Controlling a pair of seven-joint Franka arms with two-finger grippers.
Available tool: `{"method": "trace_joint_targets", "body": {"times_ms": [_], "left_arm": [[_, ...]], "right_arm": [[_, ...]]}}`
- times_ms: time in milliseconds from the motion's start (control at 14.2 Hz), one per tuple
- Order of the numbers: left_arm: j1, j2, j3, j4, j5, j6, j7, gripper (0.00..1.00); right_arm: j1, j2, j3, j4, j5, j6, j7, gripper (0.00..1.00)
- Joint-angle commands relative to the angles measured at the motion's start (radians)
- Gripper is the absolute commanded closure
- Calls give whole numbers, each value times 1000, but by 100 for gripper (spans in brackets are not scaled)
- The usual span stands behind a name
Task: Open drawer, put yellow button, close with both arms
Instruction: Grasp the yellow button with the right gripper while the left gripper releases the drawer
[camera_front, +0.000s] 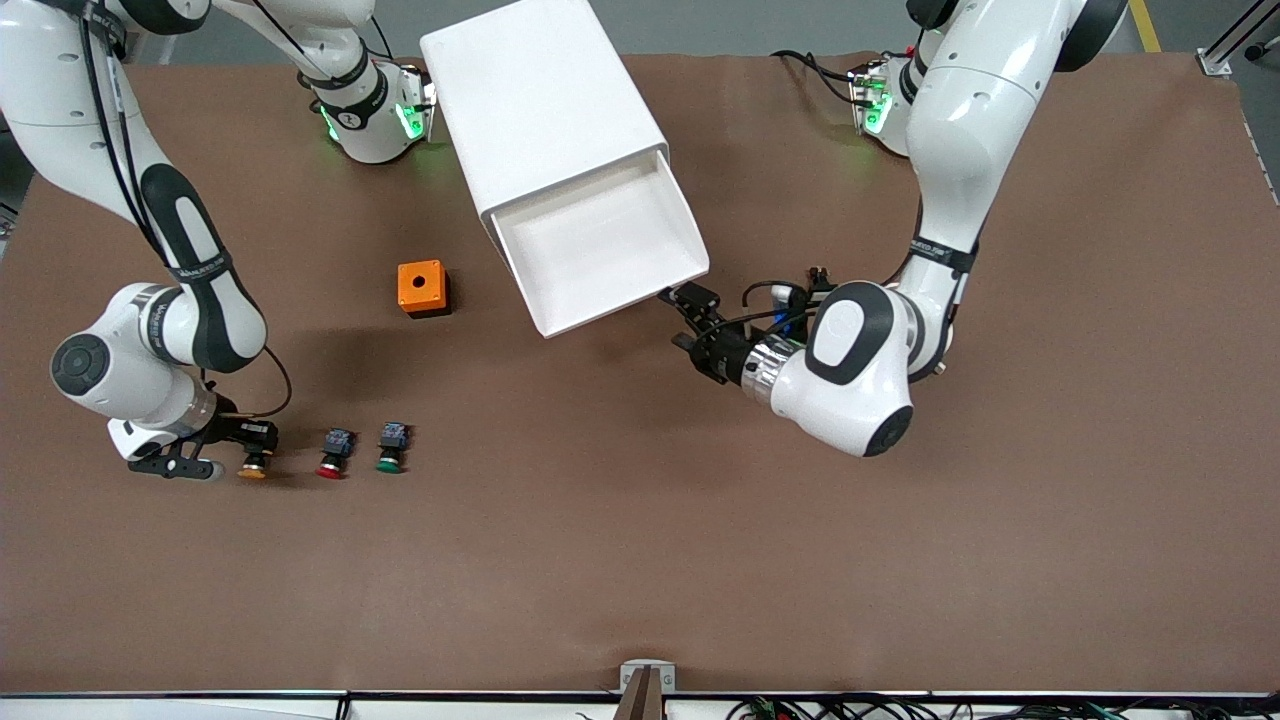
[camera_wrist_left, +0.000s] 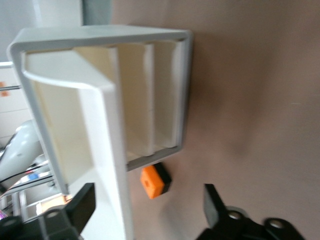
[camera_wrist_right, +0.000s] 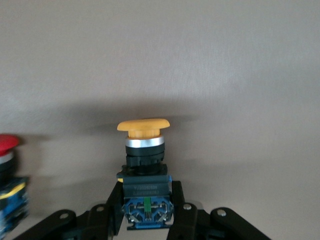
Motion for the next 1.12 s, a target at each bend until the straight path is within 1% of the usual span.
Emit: {"method": "trace_joint_targets", "body": {"times_ms": [0,70,211,281,351,421,561,632,702,842,912,1053], "left_arm": [[0,-8,35,52,139,-9,33,0],[-5,-15,56,62,194,-9,46,0],[-2,-36,66,82,294,-5,118,0],[2,-53,72,82,340,1,148,0],[-3,-71,105,82,390,8,167,0],[-6,-90,121,82,430,11,191,0],[3,-143,123,79,518,5,280,0],[3,-177,127,79,539,2,335,0],[3,-198,133,79,552,2,363,0],[3,-219,135,78,651,0,383,0],[2,-228,133,78,708,0,430,0],[-5,-245,127,75,792,-2,590,0]], "right_arm": [[48,-101,3,44,-10,-204,126,100],[62,-141,6,45,-6,-265,175,100],[107,-225,11,45,-1,-354,285,100],[151,-273,12,45,4,-414,383,100],[198,-320,11,45,23,-459,475,100],[237,-356,11,45,49,-494,543,100],[315,-414,11,49,88,-551,690,100],[361,-439,11,50,91,-569,773,100],[415,-460,11,61,91,-592,863,100],[537,-468,12,105,91,-634,1076,100],[594,-468,11,122,91,-637,1181,100],[692,-468,11,124,93,-623,1359,100]]}}
